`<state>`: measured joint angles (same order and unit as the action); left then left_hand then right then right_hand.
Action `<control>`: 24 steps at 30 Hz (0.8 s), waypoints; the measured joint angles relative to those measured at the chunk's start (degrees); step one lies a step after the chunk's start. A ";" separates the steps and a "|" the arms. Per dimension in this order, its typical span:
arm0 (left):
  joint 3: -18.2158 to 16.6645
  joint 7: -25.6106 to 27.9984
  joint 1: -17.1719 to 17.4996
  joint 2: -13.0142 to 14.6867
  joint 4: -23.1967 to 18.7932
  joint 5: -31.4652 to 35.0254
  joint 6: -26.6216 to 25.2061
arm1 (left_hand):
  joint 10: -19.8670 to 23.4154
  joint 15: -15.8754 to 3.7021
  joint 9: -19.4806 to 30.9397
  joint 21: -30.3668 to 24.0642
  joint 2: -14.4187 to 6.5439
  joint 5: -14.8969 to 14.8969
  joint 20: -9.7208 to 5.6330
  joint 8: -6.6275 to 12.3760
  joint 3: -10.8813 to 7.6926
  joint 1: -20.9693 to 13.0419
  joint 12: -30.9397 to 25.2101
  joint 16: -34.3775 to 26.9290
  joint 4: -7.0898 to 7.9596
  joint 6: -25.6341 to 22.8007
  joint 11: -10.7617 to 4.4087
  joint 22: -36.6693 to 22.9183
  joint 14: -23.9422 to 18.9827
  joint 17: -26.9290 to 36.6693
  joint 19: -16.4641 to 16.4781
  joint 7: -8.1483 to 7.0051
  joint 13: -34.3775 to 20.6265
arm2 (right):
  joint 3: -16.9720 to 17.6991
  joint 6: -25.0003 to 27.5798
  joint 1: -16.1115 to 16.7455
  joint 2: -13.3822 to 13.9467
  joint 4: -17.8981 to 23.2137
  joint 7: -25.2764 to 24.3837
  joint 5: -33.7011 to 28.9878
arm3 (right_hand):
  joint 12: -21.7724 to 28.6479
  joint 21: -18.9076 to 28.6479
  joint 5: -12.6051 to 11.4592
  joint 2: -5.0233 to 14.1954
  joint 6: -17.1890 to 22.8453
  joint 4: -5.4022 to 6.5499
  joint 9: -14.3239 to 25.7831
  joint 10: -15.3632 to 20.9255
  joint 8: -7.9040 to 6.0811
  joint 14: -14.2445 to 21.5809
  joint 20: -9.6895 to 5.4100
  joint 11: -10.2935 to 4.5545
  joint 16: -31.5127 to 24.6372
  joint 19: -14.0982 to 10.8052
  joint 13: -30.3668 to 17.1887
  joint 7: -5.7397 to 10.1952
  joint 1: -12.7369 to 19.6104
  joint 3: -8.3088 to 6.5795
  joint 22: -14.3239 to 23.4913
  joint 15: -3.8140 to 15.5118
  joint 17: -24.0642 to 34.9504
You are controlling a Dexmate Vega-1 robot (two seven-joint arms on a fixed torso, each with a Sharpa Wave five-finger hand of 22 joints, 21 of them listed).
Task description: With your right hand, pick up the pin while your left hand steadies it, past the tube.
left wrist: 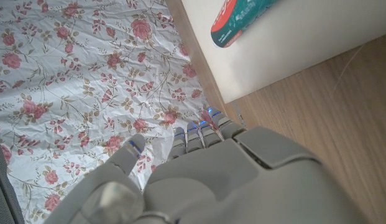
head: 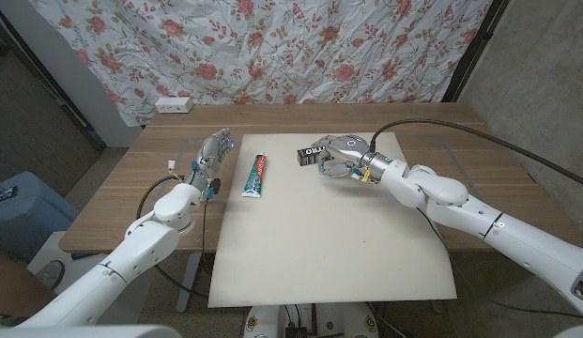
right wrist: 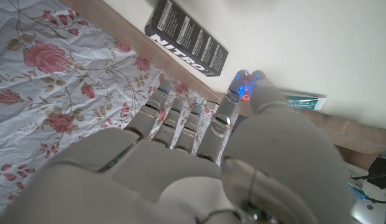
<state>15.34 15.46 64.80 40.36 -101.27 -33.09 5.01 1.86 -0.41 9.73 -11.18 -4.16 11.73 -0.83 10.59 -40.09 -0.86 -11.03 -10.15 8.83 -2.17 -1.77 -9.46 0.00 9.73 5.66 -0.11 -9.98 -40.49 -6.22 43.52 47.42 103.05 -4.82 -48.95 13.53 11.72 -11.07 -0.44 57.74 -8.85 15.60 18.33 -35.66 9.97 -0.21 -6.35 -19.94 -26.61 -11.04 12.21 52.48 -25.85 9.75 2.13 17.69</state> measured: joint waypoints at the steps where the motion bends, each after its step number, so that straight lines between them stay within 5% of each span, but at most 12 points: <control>1: 0.00 0.37 0.00 0.00 0.00 0.47 -0.38 | 0.19 0.00 0.00 0.00 0.00 0.00 0.00 0.00 0.00 0.00 0.00 0.00 0.00 -0.14 -0.19 0.00 0.00 0.00 0.00 -0.09 0.00 | 0.23 0.00 0.24 0.04 0.02 0.00 0.00 | 0.00 0.00 0.00 0.00 0.00 0.00 0.00 0.16 0.01 0.09 0.00 -0.16 0.00 0.00 0.00 0.00 0.00 0.00 0.00 -0.09 0.00; 6: -0.04 1.80 1.97 1.63 -4.76 2.47 -1.76 | 0.28 0.00 0.00 0.00 0.00 0.00 0.00 0.00 0.00 0.00 0.00 0.00 0.00 -0.61 -0.28 0.00 0.00 0.00 0.00 0.01 0.00 | 0.91 -1.04 1.08 0.06 -0.09 -3.33 1.59 | 0.00 0.00 0.00 0.00 0.00 0.00 -0.04 0.41 0.07 0.09 0.00 -0.41 0.00 0.00 0.00 0.00 0.00 0.00 0.00 -0.09 0.00; 13: -0.04 3.44 1.97 1.63 -4.76 5.02 -3.82 | 0.28 -0.23 0.00 0.00 0.00 0.00 0.00 0.46 -0.68 0.00 0.00 0.00 -0.19 -1.84 -0.28 0.00 0.24 0.00 0.00 0.01 0.00 | 1.59 -1.04 1.90 -0.26 -0.85 -3.33 1.59 | 0.00 0.00 0.28 0.00 0.00 0.00 -0.28 0.61 0.10 0.08 0.00 -0.20 -0.20 0.00 0.00 0.01 0.00 0.00 0.00 -0.09 0.28; 14: 0.55 3.72 3.18 2.84 -8.21 5.49 -4.18 | 0.28 -0.22 0.00 0.00 0.00 0.00 0.00 0.46 -0.72 0.00 0.00 0.00 -0.23 -2.05 -0.28 0.00 0.22 0.00 0.00 0.23 0.00 | 1.68 -1.83 2.01 -0.32 -0.99 -5.83 3.28 | 0.00 0.00 0.28 0.00 0.00 0.00 -0.31 0.61 0.11 0.08 0.00 -0.20 -0.20 0.01 0.00 0.01 0.00 0.00 0.00 -0.09 0.28; 21: 0.55 5.49 3.18 2.84 -8.21 10.19 -7.02 | 1.05 -0.72 0.00 0.00 0.00 0.00 -0.88 0.46 -1.17 0.00 -0.08 0.00 -0.43 -3.45 -0.78 0.00 -0.30 -0.14 0.45 0.11 0.00 | 2.27 -1.83 2.55 -0.69 -1.66 -5.83 3.28 | 0.00 0.00 0.28 0.00 0.82 0.00 -0.33 0.61 0.31 0.29 0.01 -0.20 -0.20 0.01 0.01 0.20 0.00 0.00 0.00 0.12 0.28; 22: 2.28 5.52 3.77 4.11 -12.02 10.23 -7.05 | 1.43 -0.86 0.00 0.00 0.00 0.00 -1.07 0.46 -1.35 0.00 -0.23 0.00 -0.41 -3.90 -0.78 0.00 -0.43 -0.13 0.65 0.05 0.00 | 2.29 -2.74 2.57 -0.70 -1.67 -8.42 4.85 | 0.00 0.00 0.28 0.00 0.82 0.00 -0.33 0.64 0.32 0.31 0.01 -0.23 -0.20 0.01 0.01 0.20 0.00 0.00 0.00 0.14 0.28; 24: 2.28 6.16 3.77 4.11 -12.02 11.94 -7.81 | 1.72 -0.94 0.00 0.00 0.00 0.00 -1.13 0.46 -1.36 0.00 -0.23 0.00 -0.40 -3.99 -0.88 0.00 -0.51 -0.13 0.70 0.11 0.00 | 2.54 -2.74 2.85 -0.85 -1.85 -8.42 4.85 | 0.00 0.00 0.28 -0.01 0.82 0.00 -0.33 1.04 0.44 0.49 0.01 -0.19 -0.20 0.01 0.01 0.20 0.00 0.00 0.00 0.32 0.28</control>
<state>17.62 21.63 68.58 44.46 -113.29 -21.15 -2.79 3.58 -1.35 9.72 -11.18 -4.16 11.73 -1.96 11.05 -41.45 -0.86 -11.26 -10.15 8.43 -6.16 -2.65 -9.46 -0.51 9.59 6.36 0.00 -9.99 -37.95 -8.95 46.37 46.57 101.19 -13.24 -44.10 13.53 11.72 -10.79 -0.44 58.56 -8.85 15.27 19.37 -35.22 10.47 -0.21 -6.54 -20.14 -26.61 -11.04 12.41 52.48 -25.85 9.75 2.45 17.97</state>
